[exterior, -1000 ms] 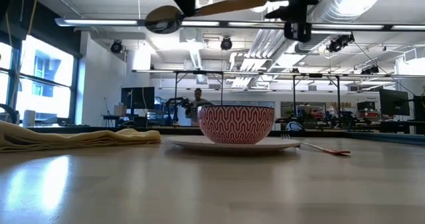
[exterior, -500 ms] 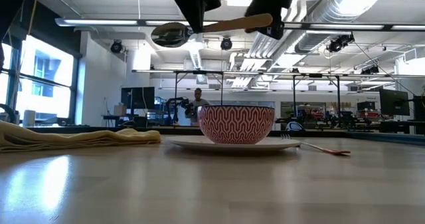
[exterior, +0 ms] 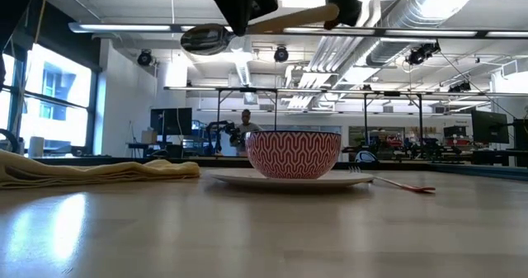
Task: Set table place
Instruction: Put the yellow spoon into the blue patterned bowl
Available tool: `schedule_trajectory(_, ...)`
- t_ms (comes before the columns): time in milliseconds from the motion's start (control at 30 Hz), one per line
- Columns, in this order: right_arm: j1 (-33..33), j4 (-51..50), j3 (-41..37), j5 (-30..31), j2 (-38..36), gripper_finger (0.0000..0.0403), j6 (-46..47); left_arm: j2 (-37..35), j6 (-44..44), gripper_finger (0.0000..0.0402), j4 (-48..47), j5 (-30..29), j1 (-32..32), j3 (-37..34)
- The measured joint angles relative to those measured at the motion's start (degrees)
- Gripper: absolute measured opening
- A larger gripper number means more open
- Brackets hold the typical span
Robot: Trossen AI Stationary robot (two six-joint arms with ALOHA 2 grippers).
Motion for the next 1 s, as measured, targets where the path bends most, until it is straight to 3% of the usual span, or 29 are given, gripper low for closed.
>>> schedule_trajectory(233,6.6,1.9,-3.0,7.3,0.2,0.0128,-2.6,0.0,2.4,0.0,0.2,-0.3,0.1,0.0)
schedule_trajectory(367,7.1,3.1,-3.4,8.8,0.1,0.0128,0.2,0.0,2.1,0.0,1.6,-6.0,0.1,0.0)
schedule_trajectory(533,6.8,2.3,-3.4,10.3,-1.0,0.0128,0.5,0.0,-0.9,0.0,1.3,-5.4,1.5,0.0)
schedule_trajectory(633,6.8,-2.5,-3.4,14.4,-2.8,0.0128,2.1,0.0,-0.9,0.0,1.4,-5.9,1.7,0.0)
schedule_trajectory(800,6.7,-10.0,-3.4,21.2,-8.7,0.0128,10.0,-0.9,-1.4,0.0,1.9,-6.1,1.1,0.0)
schedule_trajectory(1000,13.1,-4.8,-9.7,32.8,-19.0,0.0128,22.4,-3.0,-5.2,0.0,11.1,-5.1,1.3,0.0)
